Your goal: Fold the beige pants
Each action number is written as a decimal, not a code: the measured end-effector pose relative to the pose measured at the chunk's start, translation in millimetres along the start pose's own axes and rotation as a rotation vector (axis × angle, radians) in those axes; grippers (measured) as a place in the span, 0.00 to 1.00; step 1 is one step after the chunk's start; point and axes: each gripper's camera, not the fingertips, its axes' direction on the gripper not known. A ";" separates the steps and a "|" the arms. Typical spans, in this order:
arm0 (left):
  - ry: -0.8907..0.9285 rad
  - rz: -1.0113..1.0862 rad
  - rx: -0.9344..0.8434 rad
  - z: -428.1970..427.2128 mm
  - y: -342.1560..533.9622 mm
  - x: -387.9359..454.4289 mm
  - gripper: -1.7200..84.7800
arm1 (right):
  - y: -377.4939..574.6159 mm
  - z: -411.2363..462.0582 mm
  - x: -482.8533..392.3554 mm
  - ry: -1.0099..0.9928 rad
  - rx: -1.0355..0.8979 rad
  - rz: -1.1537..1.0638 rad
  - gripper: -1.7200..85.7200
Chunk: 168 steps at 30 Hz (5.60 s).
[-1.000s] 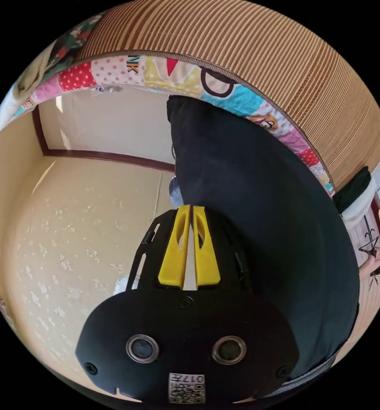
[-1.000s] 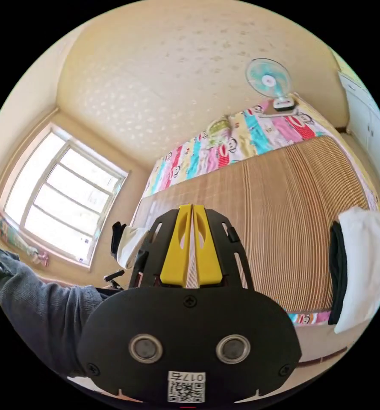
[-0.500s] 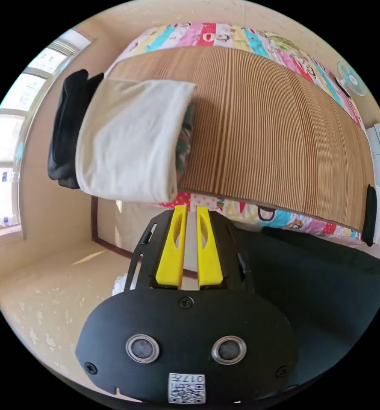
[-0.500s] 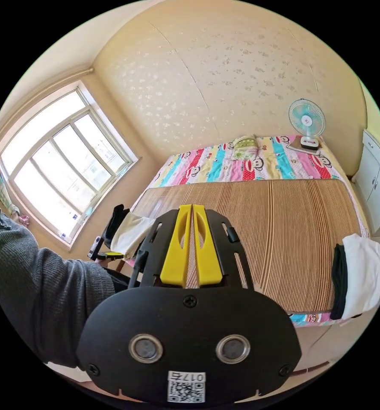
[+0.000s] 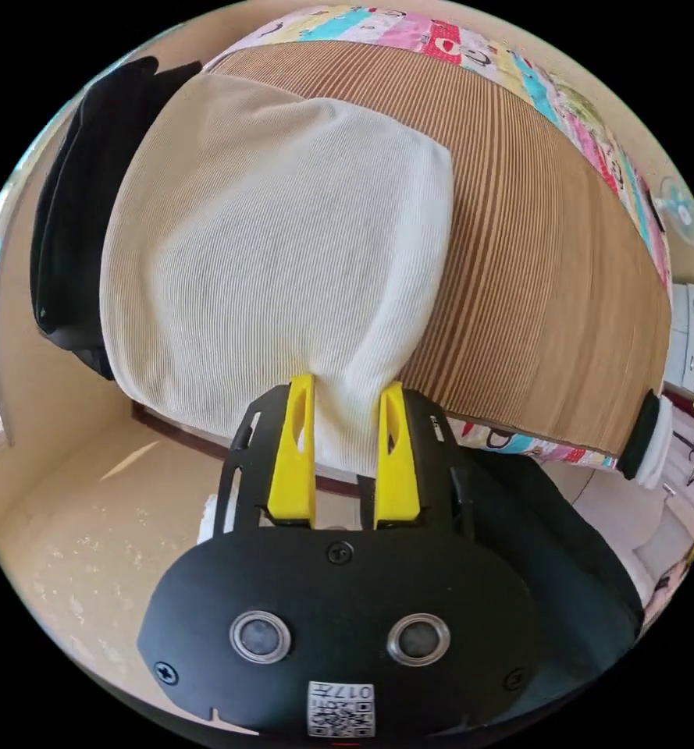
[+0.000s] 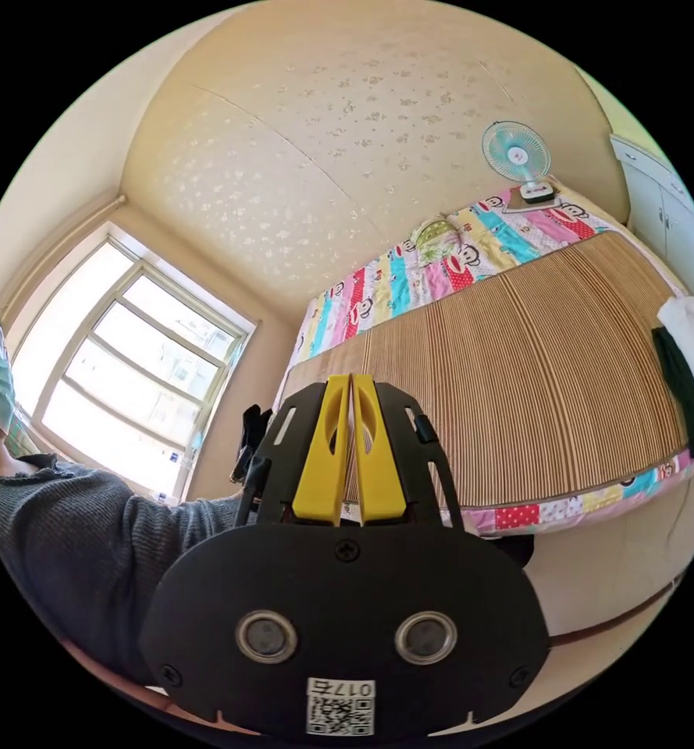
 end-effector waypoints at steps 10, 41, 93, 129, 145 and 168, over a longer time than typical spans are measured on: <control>1.184 0.102 0.401 -71.7 68.0 -213.0 0.09 | -4.0 -47.2 82.4 -0.106 0.176 0.116 0.02; 1.596 1.856 0.674 -316.8 366.0 98.5 0.10 | -269.7 88.6 383.6 -1.455 0.240 0.340 0.15; 1.566 0.631 -0.600 -160.1 45.3 177.9 0.26 | -119.6 143.4 163.0 -2.004 -0.670 -0.913 0.16; 1.126 1.299 0.248 -73.4 292.9 261.2 0.10 | -32.7 186.0 -46.2 -0.504 0.040 -0.607 0.24; 1.124 1.117 0.465 -18.9 335.8 182.2 0.07 | -8.4 129.1 -93.0 -0.105 0.161 -0.597 0.07; 0.857 1.249 1.475 -364.0 564.7 158.9 0.07 | -194.3 -219.1 -276.6 -0.718 0.309 -1.125 0.04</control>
